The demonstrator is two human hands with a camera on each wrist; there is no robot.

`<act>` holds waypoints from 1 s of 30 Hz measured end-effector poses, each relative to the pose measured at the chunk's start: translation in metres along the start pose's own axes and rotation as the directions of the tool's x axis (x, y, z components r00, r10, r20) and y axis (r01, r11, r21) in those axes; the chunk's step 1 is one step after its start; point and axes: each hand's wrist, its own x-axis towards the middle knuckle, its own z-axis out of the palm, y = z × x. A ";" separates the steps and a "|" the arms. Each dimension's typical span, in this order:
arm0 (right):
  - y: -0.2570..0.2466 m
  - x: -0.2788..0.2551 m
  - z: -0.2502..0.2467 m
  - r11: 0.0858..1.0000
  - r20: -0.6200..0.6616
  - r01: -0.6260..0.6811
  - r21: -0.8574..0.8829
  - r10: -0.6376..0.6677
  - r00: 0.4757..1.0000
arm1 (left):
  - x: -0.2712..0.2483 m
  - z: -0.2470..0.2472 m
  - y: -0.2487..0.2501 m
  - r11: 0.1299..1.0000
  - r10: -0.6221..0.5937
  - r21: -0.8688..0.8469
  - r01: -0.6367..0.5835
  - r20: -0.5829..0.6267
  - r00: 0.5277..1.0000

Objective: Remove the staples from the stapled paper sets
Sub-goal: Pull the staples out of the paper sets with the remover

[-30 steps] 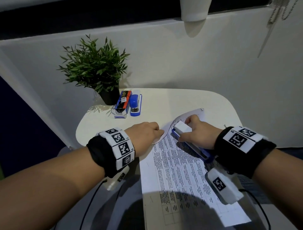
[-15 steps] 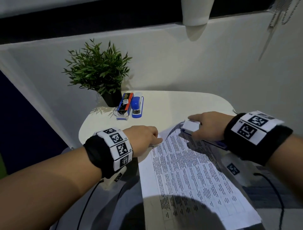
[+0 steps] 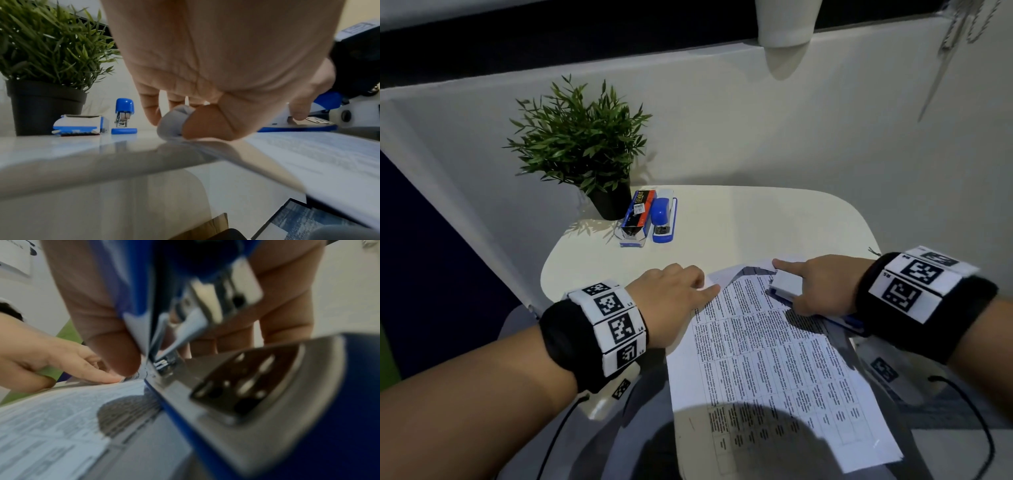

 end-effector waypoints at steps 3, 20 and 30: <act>0.002 0.001 0.001 1.000 -0.011 0.005 0.000 -0.005 1.000 | -0.003 -0.004 0.003 0.997 0.014 0.082 -0.012 -0.022 1.000; 0.004 0.005 0.005 0.999 -0.011 0.002 0.049 -0.001 1.000 | 0.013 -0.013 0.017 0.973 -0.113 -0.218 0.072 -0.181 0.977; 0.007 -0.014 -0.049 0.468 -0.719 0.559 0.684 0.308 0.622 | 0.005 -0.039 -0.006 0.613 -0.498 -0.782 0.109 -0.276 0.822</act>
